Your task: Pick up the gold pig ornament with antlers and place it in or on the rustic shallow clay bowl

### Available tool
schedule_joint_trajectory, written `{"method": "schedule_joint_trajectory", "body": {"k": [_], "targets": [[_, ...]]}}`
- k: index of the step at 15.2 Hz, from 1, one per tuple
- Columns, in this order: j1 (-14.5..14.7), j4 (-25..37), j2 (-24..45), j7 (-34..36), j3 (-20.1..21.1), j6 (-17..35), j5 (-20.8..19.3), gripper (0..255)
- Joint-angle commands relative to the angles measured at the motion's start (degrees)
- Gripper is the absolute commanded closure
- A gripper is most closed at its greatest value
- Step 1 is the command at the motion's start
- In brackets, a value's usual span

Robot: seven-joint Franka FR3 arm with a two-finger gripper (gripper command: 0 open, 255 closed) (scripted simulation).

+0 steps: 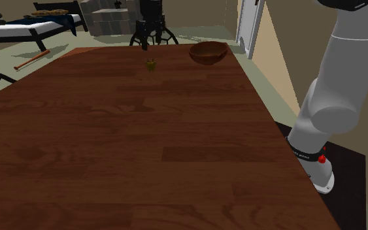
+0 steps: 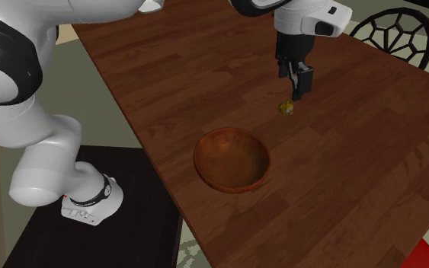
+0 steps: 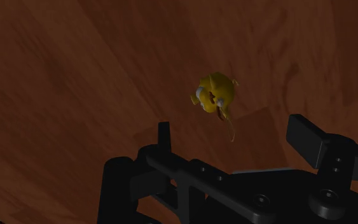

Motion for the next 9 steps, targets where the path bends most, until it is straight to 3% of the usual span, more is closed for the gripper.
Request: {"method": "schedule_joint_trajectory", "body": {"k": [1, 9], "targets": [[0.5, 2.9, 2.5, 0.0, 0.4, -0.2, -0.4, 0], [0.4, -1.8, 3.3, 0.1, 0.3, 5.3, -0.5, 0]]}}
